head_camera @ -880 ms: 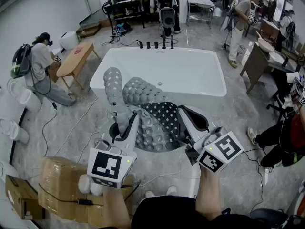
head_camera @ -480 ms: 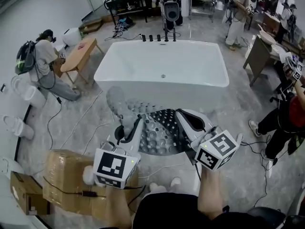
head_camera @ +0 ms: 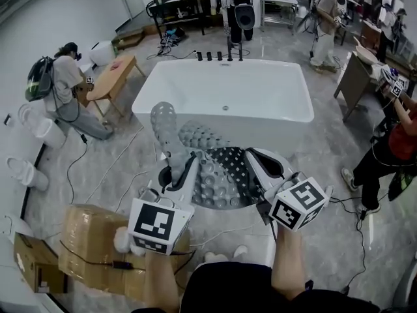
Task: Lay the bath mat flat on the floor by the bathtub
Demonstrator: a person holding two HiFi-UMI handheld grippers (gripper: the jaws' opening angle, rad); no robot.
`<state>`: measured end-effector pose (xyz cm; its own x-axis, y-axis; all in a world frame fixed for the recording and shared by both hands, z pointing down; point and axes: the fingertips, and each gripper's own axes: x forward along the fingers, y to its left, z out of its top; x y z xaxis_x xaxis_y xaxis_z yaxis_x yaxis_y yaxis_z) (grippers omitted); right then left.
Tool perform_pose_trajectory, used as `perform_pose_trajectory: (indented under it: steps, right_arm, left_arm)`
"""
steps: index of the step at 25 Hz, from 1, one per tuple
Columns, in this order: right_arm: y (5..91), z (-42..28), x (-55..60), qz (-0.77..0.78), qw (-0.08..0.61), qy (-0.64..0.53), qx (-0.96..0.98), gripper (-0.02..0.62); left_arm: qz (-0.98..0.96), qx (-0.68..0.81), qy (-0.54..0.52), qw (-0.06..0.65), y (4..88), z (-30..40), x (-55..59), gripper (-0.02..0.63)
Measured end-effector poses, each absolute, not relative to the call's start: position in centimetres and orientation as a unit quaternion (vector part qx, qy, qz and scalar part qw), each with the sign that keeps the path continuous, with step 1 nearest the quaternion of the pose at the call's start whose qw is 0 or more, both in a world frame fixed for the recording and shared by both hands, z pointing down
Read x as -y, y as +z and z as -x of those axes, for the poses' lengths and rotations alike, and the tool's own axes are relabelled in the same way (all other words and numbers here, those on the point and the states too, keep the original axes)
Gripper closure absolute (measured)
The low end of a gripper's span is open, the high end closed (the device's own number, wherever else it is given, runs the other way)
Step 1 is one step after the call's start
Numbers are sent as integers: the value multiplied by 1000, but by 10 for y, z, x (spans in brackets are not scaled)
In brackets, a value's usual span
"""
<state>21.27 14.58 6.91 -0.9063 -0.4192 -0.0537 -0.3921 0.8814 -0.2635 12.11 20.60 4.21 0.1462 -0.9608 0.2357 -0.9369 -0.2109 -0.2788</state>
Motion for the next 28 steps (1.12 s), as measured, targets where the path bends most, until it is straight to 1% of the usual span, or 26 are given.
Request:
perform_pose_trajectory:
  steps: [11, 17, 23, 28]
  right_arm:
    - [77, -234, -149, 210, 53, -122, -969, 586]
    - [62, -225, -149, 213, 53, -123, -968, 586]
    - [75, -233, -145, 215, 65, -129, -966, 586]
    - [81, -223, -133, 226, 69, -127, -964, 586]
  left_arm:
    - [755, -629, -181, 26, 50, -138, -212, 581]
    - [755, -632, -174, 15, 39, -125, -215, 581]
    - [756, -630, -177, 22, 49, -131, -212, 581]
    - [764, -620, -177, 25, 56, -120, -198, 581]
